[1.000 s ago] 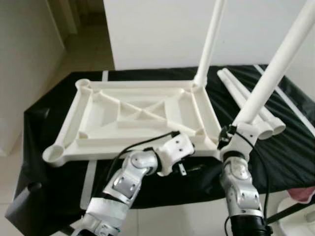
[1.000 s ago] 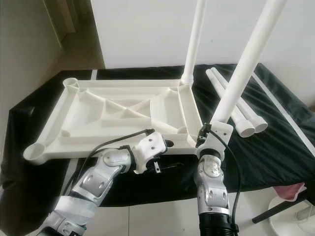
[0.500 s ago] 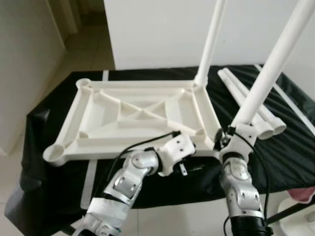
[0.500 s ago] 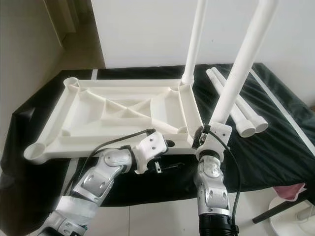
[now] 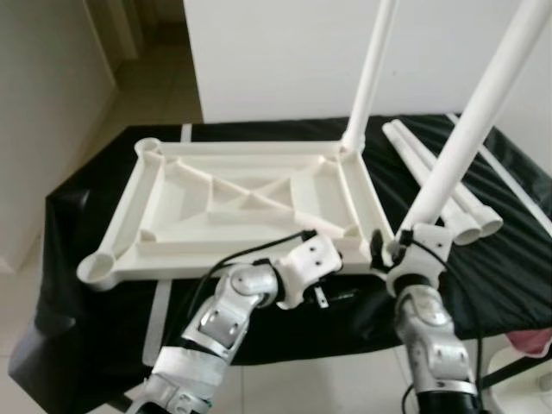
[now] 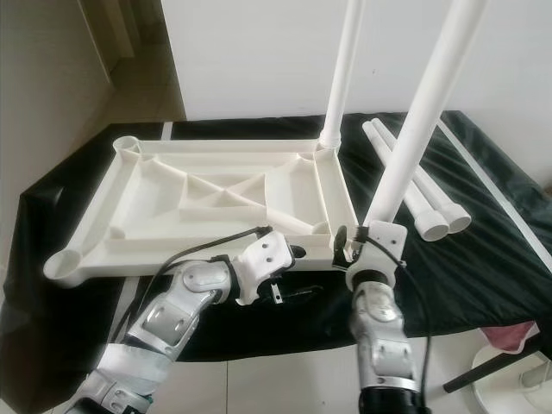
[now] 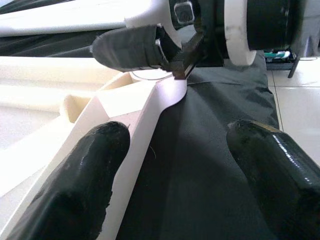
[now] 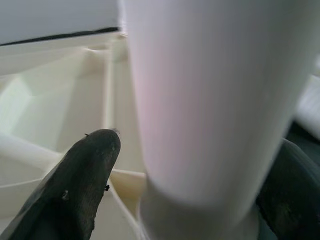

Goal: Building children table

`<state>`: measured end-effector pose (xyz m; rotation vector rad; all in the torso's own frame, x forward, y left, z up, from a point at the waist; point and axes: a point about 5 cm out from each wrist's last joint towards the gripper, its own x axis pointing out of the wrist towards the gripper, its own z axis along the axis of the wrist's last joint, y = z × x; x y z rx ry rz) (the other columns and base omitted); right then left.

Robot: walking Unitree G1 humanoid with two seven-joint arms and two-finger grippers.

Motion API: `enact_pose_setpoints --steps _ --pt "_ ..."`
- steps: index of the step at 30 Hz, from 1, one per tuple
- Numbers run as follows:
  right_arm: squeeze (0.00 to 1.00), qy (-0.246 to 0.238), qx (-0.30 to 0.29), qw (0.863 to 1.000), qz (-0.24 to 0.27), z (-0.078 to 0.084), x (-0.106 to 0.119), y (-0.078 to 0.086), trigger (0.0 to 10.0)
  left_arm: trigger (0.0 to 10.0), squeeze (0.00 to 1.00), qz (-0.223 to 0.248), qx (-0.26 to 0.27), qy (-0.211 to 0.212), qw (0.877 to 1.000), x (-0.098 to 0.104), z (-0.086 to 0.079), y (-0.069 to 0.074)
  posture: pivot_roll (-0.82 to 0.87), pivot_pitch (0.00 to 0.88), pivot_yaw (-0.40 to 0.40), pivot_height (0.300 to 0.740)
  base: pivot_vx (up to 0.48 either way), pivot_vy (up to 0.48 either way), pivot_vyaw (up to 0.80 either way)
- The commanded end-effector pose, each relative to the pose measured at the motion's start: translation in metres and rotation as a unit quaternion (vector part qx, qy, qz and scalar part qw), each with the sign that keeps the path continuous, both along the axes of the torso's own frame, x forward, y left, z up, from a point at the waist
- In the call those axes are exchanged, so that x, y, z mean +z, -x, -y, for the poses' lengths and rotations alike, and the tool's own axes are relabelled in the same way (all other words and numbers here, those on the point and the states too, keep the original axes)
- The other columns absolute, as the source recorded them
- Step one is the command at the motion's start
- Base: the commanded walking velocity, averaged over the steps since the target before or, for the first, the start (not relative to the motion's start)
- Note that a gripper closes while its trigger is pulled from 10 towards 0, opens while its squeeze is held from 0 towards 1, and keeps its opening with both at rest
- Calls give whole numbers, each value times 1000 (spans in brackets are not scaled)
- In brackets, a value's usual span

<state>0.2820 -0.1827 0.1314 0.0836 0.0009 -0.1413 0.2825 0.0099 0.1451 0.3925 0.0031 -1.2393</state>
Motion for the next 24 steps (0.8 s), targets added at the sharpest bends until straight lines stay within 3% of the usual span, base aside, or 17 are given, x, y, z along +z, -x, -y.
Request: enact_pose_setpoints --steps 1,2,6,13,20,21,22,23,24 --pt "0 -8 12 1000 5 -1 1 1 10000 10000 0 15 35 2 999 2 -2 -5 13 0 7 740 0 0 0" --pt "0 5 53 999 9 7 4 3 10000 10000 0 16 32 1 999 2 -1 -6 11 0 12 740 0 0 0" --pt "0 43 113 992 15 17 8 5 10000 10000 0 17 25 -2 1000 3 -1 -5 13 0 14 740 0 0 0" --pt "0 91 167 982 14 38 14 3 10000 10000 0 20 25 -5 999 3 -2 -7 16 0 24 740 0 0 0" --pt "0 103 195 975 9 44 13 -7 10000 10000 0 22 25 -5 999 4 -3 -8 24 0 28 740 0 0 0" --pt "0 103 201 974 5 45 11 -10 9490 10000 0 23 25 -5 999 5 -2 -8 25 0 28 740 0 0 0" --pt "0 102 207 973 2 46 9 -13 7333 10000 0 23 24 -5 999 5 -2 -8 25 0 28 740 0 0 0" --pt "0 102 207 973 2 46 9 -13 7333 10000 0 23 24 -5 999 5 -2 -8 25 0 28 740 0 0 0" --pt "0 102 213 972 2 46 8 -14 4627 10000 0 24 24 -5 999 5 -2 -8 29 0 28 740 0 0 0"
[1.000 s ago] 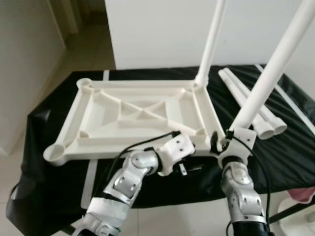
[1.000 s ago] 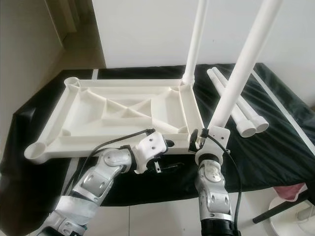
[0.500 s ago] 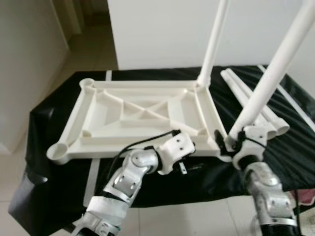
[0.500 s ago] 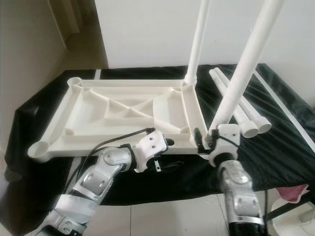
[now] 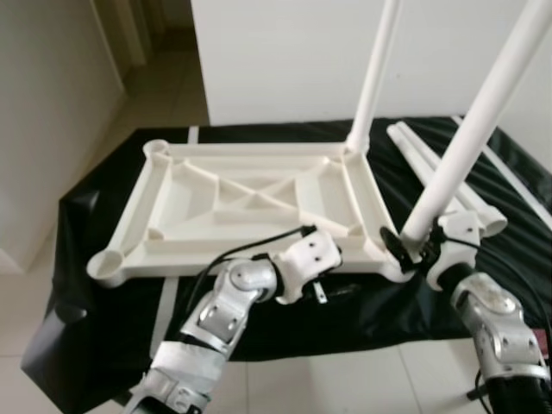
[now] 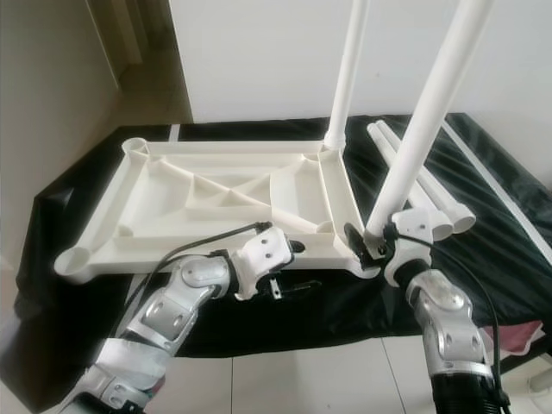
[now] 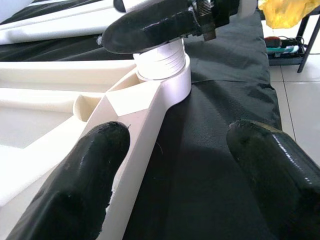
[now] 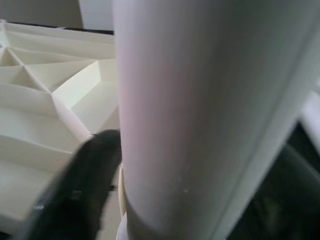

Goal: Building children table

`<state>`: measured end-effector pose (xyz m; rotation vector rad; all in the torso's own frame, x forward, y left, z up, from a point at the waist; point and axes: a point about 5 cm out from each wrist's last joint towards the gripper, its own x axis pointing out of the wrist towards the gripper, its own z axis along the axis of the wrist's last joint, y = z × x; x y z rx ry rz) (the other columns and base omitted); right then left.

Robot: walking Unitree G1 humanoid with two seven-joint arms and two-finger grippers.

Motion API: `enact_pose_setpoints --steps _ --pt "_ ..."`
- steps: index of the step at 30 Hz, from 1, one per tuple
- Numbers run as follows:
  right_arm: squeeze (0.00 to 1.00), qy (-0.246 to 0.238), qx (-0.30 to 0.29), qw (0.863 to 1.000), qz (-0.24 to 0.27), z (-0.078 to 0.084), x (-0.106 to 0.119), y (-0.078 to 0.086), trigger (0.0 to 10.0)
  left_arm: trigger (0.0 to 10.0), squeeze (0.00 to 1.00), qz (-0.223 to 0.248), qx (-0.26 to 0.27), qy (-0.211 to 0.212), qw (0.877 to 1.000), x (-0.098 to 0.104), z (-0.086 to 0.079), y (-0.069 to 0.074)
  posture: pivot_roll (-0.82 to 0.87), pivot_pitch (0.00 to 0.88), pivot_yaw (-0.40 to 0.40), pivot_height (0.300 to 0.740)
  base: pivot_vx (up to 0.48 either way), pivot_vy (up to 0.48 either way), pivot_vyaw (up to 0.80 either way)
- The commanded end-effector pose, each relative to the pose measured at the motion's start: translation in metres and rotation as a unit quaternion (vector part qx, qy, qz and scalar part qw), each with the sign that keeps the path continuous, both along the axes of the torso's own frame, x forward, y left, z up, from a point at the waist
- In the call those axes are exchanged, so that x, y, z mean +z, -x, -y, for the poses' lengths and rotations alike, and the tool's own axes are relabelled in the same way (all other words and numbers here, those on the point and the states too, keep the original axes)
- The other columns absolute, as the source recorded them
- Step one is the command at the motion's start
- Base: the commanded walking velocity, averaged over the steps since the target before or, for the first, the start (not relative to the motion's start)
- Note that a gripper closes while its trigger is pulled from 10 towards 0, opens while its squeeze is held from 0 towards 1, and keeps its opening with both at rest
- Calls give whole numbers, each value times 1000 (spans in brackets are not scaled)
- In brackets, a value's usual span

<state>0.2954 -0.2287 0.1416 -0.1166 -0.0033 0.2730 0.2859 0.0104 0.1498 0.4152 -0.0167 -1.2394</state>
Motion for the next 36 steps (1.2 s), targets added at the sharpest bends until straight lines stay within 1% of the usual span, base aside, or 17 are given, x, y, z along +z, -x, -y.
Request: enact_pose_setpoints --steps 1,2,3,4,11,16,17,19,20,24,27,28,29,32,34,35,36 --pt "0 3 8 1000 -2 0 -2 -1 4627 10000 0 10 27 -2 1000 0 -2 -4 29 0 28 740 0 0 0" --pt "0 4 10 1000 -3 1 -3 -3 706 10000 0 11 28 -2 1000 0 -2 -5 30 0 30 740 0 0 0" --pt "0 4 10 1000 -3 1 -3 -3 706 10000 0 11 28 -2 1000 0 -2 -5 30 0 30 740 0 0 0" --pt "0 7 12 1000 -8 2 -6 -7 0 10000 0 13 29 -1 1000 1 -2 -6 34 0 30 740 0 0 0" --pt "0 4 11 1000 -18 6 -15 -10 0 10000 0 18 33 1 999 5 -1 -10 39 0 28 740 0 0 0" --pt "0 -2 10 1000 -26 5 -21 -8 0 10000 0 18 34 2 999 6 -2 -10 40 0 25 740 0 0 0" --pt "0 -7 4 1000 -30 3 -23 -7 4392 10000 0 19 35 2 999 6 -2 -10 40 0 24 740 0 0 0" --pt "0 -10 0 999 -32 3 -24 -7 4392 10000 0 19 35 1 999 5 -2 -11 40 0 24 740 0 0 0" --pt "0 -11 -8 999 -37 0 -27 -6 10000 10000 0 19 35 2 999 5 -2 -11 36 0 24 740 0 0 0" --pt "0 -25 -53 997 -42 -11 -32 -7 10000 10000 0 19 36 4 999 6 -1 -11 31 0 23 740 0 0 0" --pt "0 -31 -65 996 -44 -12 -33 -8 10000 10000 0 18 36 5 999 6 -1 -12 31 0 23 740 0 0 0" --pt "0 -44 -92 993 -54 -14 -35 -9 10000 10000 0 17 37 5 999 5 -1 -12 28 0 23 740 0 0 0" --pt "0 -44 -92 993 -54 -14 -35 -9 10000 10000 0 17 37 5 999 5 -1 -12 28 0 23 740 0 0 0" --pt "0 -74 -177 979 -67 -20 -36 -12 10000 10000 0 13 42 12 999 5 2 -12 19 0 11 740 0 0 0" --pt "0 -74 -177 979 -67 -20 -36 -12 10000 10000 0 13 42 12 999 5 2 -12 19 0 11 740 0 0 0" --pt "0 -79 -193 976 -66 -20 -36 -12 10000 10000 0 13 43 13 999 5 2 -12 19 0 11 740 0 0 0" --pt "0 -79 -193 976 -66 -20 -36 -12 10000 10000 0 13 43 13 999 5 2 -12 19 0 11 740 0 0 0"
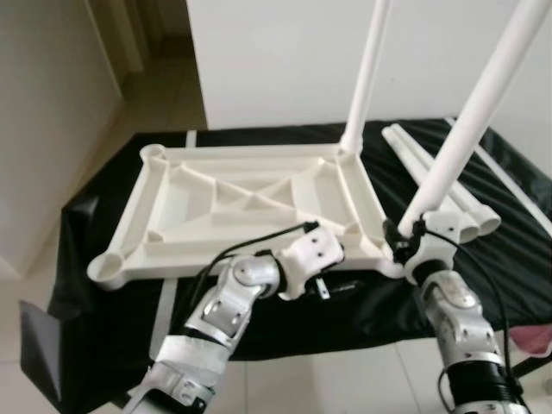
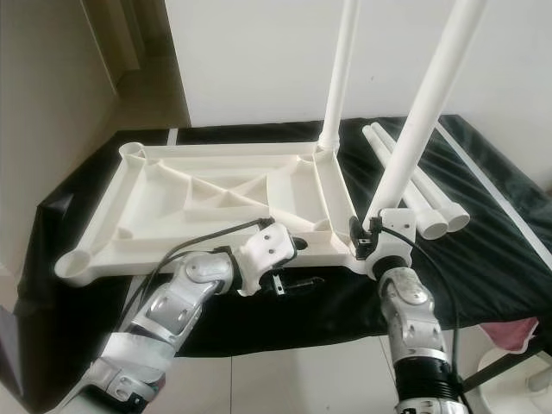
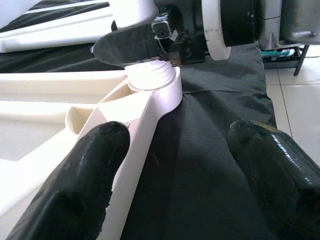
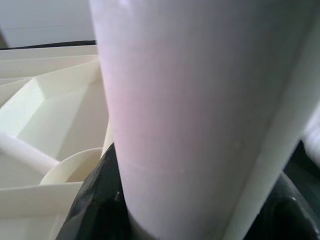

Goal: Building children table

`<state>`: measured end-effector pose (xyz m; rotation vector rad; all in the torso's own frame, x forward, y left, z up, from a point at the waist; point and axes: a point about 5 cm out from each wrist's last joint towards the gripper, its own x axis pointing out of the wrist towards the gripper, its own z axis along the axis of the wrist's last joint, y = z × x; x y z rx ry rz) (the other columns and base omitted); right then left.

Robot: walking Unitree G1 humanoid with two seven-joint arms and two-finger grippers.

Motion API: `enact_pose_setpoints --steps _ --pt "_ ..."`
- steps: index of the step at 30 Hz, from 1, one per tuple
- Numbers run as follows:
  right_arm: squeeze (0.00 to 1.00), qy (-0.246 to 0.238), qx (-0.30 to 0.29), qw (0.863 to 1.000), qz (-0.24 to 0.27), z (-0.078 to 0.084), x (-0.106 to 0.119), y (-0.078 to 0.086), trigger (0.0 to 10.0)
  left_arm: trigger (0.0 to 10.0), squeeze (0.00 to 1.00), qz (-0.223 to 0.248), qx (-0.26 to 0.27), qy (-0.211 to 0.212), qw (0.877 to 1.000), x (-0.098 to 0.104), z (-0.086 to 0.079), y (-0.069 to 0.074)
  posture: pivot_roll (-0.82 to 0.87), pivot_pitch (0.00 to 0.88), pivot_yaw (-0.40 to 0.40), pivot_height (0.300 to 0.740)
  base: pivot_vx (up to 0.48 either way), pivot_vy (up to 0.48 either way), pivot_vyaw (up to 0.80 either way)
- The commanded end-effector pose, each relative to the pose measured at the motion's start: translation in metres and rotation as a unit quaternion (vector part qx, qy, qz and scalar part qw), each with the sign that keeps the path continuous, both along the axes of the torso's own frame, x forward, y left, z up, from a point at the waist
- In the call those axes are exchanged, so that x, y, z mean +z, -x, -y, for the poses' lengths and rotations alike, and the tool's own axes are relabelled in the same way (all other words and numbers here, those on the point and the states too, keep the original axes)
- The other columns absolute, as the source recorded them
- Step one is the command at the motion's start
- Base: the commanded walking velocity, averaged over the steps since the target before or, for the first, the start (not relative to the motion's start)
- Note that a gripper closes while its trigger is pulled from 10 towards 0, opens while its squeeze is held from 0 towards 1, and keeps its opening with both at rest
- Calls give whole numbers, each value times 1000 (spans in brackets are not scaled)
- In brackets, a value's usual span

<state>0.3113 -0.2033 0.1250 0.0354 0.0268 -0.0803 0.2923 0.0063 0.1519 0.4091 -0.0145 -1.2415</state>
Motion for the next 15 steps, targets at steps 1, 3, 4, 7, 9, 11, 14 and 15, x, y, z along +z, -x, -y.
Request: enact_pose_setpoints --steps 1,3,4,7,9,11,14,15 --pt "0 -22 -44 997 -54 3 -20 4 10000 10000 0 15 45 13 999 2 -1 -6 17 0 -3 740 0 0 0" --pt "0 -38 -105 992 -61 -1 -22 5 10000 10000 0 13 50 14 999 1 0 -6 17 0 -18 740 0 0 0" --pt "0 -38 -105 992 -61 -1 -22 5 10000 10000 0 13 50 14 999 1 0 -6 17 0 -18 740 0 0 0" --pt "0 -56 -167 982 -65 -8 -24 7 10000 10000 0 10 57 16 998 -1 -1 -6 21 0 -27 740 0 0 0" --pt "0 -82 -177 978 -69 -25 -26 7 10000 10000 0 4 65 20 998 -3 -2 -4 26 0 -37 740 0 0 0" --pt "0 -75 -160 982 -64 -29 -24 6 10000 10000 0 1 68 21 997 -5 -2 -3 26 0 -36 740 0 0 0" --pt "0 -55 -147 986 -58 -24 -22 9 10000 10000 0 2 67 20 998 -7 -2 -2 27 0 -44 740 0 0 0" --pt "0 -55 -147 986 -58 -24 -22 9 10000 10000 0 2 67 20 998 -7 -2 -2 27 0 -44 740 0 0 0"
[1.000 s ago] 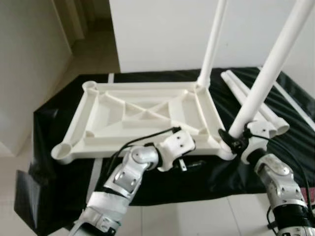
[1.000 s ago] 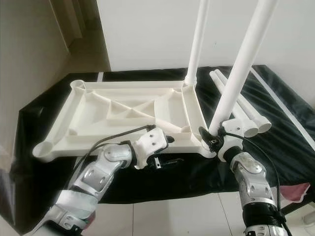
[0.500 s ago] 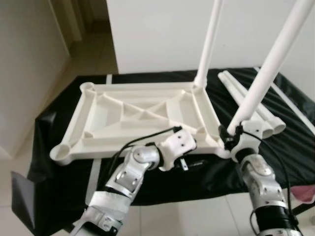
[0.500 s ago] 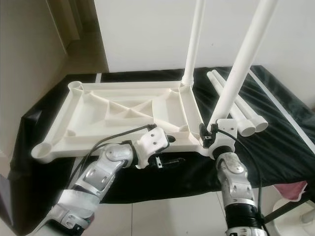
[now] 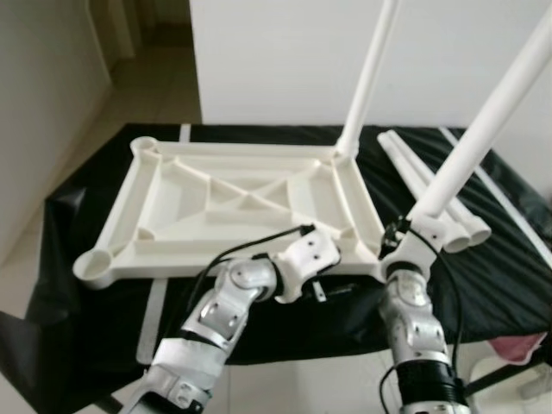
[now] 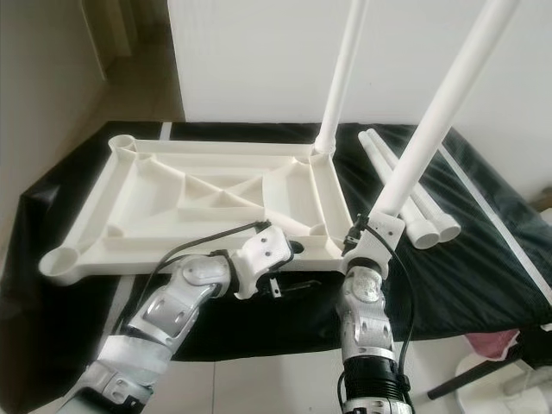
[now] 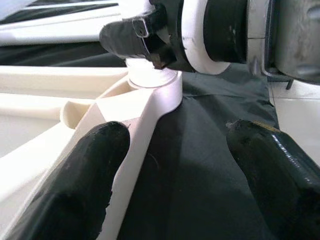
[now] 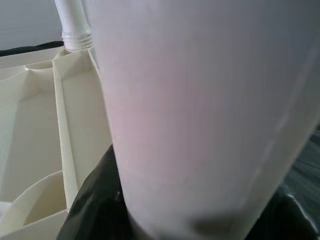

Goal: Building children table

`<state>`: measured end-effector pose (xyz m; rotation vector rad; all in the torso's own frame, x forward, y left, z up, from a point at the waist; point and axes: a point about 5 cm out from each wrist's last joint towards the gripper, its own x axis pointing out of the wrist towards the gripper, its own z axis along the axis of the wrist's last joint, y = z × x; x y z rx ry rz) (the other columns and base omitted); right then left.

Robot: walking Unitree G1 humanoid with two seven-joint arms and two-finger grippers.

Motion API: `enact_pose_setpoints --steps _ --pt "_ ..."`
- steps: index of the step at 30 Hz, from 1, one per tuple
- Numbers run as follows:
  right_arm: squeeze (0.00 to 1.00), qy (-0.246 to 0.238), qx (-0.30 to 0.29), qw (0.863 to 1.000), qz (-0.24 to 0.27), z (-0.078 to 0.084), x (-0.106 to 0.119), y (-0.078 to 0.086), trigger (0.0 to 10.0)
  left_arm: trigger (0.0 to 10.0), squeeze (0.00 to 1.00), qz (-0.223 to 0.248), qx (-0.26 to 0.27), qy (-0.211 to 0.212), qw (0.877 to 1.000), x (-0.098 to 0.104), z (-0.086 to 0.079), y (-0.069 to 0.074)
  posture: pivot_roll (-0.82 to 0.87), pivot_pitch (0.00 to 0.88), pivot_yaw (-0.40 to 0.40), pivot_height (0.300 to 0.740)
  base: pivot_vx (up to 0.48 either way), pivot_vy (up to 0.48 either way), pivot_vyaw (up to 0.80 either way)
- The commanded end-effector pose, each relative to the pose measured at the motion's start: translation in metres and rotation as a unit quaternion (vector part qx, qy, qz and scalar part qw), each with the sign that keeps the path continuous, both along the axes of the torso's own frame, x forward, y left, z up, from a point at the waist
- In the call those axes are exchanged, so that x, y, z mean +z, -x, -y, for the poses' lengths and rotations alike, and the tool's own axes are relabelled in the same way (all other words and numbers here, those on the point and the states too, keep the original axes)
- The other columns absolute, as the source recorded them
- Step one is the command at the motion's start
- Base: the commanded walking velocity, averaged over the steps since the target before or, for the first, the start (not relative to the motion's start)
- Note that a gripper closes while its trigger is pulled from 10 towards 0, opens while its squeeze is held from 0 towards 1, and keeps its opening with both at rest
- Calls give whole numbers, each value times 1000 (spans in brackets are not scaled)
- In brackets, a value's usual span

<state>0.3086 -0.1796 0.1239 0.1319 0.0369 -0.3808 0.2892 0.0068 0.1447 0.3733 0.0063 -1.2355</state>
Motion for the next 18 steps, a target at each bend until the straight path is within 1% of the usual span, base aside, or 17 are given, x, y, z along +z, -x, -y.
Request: enact_pose_setpoints --steps 1,4,6,11,18 --pt "0 -19 3 999 -49 1 -21 7 10000 10000 0 22 63 8 998 0 -3 -6 29 0 -47 740 0 0 0" --pt "0 -23 -3 998 -52 -1 -22 10 10000 10000 0 23 68 7 997 1 -4 -8 33 0 -43 740 0 0 0" --pt "0 -26 -3 998 -58 -4 -24 13 10000 10000 0 21 71 7 997 1 -4 -9 32 0 -38 740 0 0 0" --pt "0 -25 -8 998 -60 -5 -26 15 10000 10000 0 23 67 7 997 1 -1 -9 31 0 -29 740 0 0 0" --pt "0 -23 -15 998 -57 -4 -26 16 10000 10000 0 34 60 -1 998 4 0 -13 23 0 -10 740 0 0 0"
